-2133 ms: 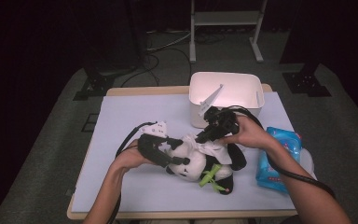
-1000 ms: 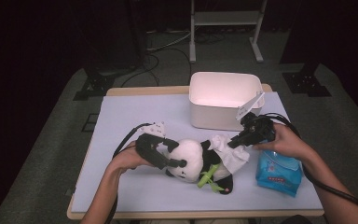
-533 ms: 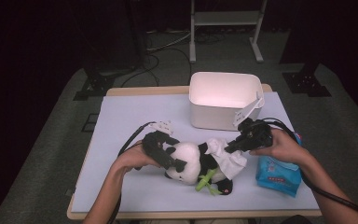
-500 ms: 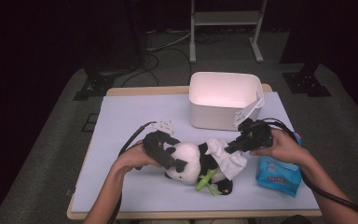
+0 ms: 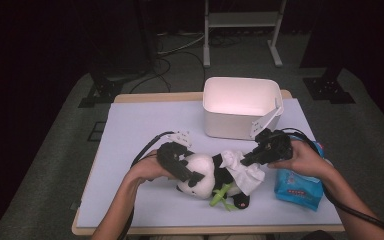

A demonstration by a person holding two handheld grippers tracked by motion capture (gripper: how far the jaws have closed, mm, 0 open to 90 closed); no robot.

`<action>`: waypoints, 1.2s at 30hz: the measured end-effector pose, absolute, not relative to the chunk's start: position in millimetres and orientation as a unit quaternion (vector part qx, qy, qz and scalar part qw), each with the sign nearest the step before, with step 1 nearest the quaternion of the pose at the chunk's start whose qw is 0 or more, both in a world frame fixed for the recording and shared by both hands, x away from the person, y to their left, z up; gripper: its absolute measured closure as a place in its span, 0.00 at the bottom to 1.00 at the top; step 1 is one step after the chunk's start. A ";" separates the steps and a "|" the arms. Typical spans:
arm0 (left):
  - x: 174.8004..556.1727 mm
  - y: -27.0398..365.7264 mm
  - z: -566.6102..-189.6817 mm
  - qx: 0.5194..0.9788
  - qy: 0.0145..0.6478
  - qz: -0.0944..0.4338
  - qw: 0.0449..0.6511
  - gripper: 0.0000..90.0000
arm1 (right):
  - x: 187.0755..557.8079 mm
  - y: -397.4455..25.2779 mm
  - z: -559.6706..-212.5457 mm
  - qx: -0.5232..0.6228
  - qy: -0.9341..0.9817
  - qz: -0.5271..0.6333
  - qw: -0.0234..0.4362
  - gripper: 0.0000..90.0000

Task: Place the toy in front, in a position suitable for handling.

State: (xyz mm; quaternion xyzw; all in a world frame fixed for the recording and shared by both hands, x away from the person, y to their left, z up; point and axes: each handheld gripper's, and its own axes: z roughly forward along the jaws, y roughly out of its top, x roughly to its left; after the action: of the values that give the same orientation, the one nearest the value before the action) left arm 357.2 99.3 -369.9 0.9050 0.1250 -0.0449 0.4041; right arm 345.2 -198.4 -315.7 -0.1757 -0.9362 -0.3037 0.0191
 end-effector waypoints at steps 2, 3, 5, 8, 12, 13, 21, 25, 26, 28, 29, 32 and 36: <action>357.3 99.9 -368.7 0.904 0.122 -0.038 0.409 0.25 | 346.9 -199.3 -313.5 -0.175 -0.935 -0.307 0.016 0.95; 357.4 100.1 -367.8 0.903 0.120 -0.036 0.411 0.26 | 347.8 -199.9 -311.7 -0.177 -0.935 -0.307 0.015 0.95; 358.4 99.8 -365.9 0.902 0.115 -0.032 0.415 0.26 | 350.4 -201.1 -308.4 -0.178 -0.934 -0.309 0.012 0.95; 358.1 98.4 -361.4 0.900 0.090 -0.017 0.426 0.27 | 358.3 -202.2 -302.6 -0.184 -0.931 -0.314 0.004 0.95; 359.8 97.8 -351.5 0.901 0.068 0.009 0.428 0.28 | 370.1 -198.7 -296.6 -0.192 -0.930 -0.314 -0.001 0.95; 360.9 98.4 -349.1 0.902 0.065 0.014 0.426 0.28 | 373.4 -197.1 -295.7 -0.193 -0.929 -0.315 -0.002 0.95; 366.3 102.9 -352.1 0.902 0.070 0.016 0.425 0.23 | 382.7 -185.2 -304.2 -0.196 -0.932 -0.304 0.012 0.94; 367.7 106.1 -359.2 0.900 0.111 -0.003 0.422 0.12 | 377.4 -180.9 -311.6 -0.193 -0.935 -0.298 0.016 0.95; 367.3 108.1 -359.1 0.899 0.115 -0.008 0.423 0.11 | 376.1 -180.2 -312.6 -0.192 -0.934 -0.301 0.018 0.95; 366.4 111.5 -358.0 0.899 0.125 -0.012 0.419 0.11 | 374.7 -178.9 -312.6 -0.188 -0.934 -0.303 0.020 0.95; 366.2 113.2 -357.0 0.900 0.127 -0.014 0.417 0.10 | 373.2 -177.6 -312.5 -0.187 -0.935 -0.302 0.021 0.95; 366.6 120.1 -353.8 0.896 0.141 -0.023 0.421 0.09 | 368.4 -173.0 -311.9 -0.178 -0.937 -0.299 0.021 0.95; 366.9 123.6 -354.8 0.895 0.155 -0.042 0.416 0.08 | 362.8 -168.2 -311.2 -0.165 -0.941 -0.295 0.023 0.95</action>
State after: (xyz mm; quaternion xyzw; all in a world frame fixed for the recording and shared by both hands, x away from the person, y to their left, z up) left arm 366.9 123.6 -354.8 0.8952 0.1547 -0.0423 0.4159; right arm 362.8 -168.2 -311.2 -0.1651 -0.9408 -0.2951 0.0230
